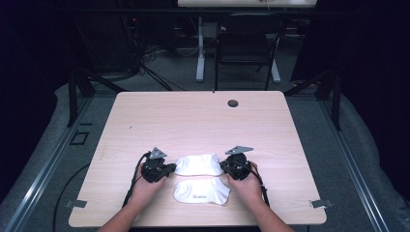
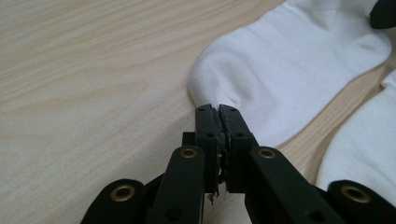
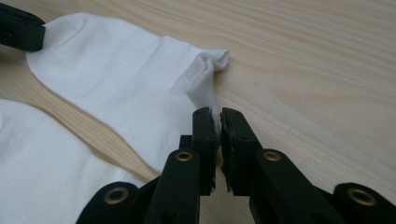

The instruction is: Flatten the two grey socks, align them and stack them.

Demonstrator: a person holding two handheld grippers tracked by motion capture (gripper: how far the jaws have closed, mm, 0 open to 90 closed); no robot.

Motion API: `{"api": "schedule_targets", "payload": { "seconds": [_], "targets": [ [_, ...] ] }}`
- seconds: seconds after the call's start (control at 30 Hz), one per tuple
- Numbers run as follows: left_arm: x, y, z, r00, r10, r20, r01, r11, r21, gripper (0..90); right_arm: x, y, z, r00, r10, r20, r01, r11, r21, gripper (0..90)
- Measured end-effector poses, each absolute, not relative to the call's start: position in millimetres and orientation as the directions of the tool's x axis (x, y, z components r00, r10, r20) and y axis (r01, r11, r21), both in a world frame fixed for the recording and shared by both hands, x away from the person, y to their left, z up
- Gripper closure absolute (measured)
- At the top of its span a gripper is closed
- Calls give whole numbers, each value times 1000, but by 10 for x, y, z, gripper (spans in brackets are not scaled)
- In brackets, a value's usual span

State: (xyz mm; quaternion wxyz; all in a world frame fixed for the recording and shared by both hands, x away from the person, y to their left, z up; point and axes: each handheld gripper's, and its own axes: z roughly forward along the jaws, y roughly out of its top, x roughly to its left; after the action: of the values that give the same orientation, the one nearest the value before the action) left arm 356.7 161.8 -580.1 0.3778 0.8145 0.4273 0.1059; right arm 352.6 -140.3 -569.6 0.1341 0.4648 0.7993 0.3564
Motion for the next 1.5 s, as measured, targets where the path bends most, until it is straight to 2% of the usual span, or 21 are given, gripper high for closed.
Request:
{"api": "schedule_targets", "payload": {
  "seconds": [0.33,0.5,0.67,0.77,1.13,1.5],
  "targets": [
    [3559,1636,-5787,614,775,-150,614,-349,708,865,3491,-1514,-5652,-527,832,173,662,274,698,737],
    [3559,1639,-5783,611,775,-158,615,-341,711,858,3482,-1493,-5643,-536,828,164,640,271,719,669],
    [3560,1641,-5782,611,775,-162,617,-338,710,859,3514,-1447,-5611,-538,828,156,629,271,728,654],
    [3559,1639,-5782,612,775,-159,616,-342,709,859,3540,-1403,-5568,-546,825,146,620,280,733,668],
    [3556,1638,-5787,612,775,-158,617,-341,709,862,3653,-1360,-5620,-523,843,124,647,298,702,858],
    [3555,1628,-5792,617,772,-152,612,-349,709,866,3683,-1493,-5725,-492,856,161,683,264,681,867]
  ]
}}
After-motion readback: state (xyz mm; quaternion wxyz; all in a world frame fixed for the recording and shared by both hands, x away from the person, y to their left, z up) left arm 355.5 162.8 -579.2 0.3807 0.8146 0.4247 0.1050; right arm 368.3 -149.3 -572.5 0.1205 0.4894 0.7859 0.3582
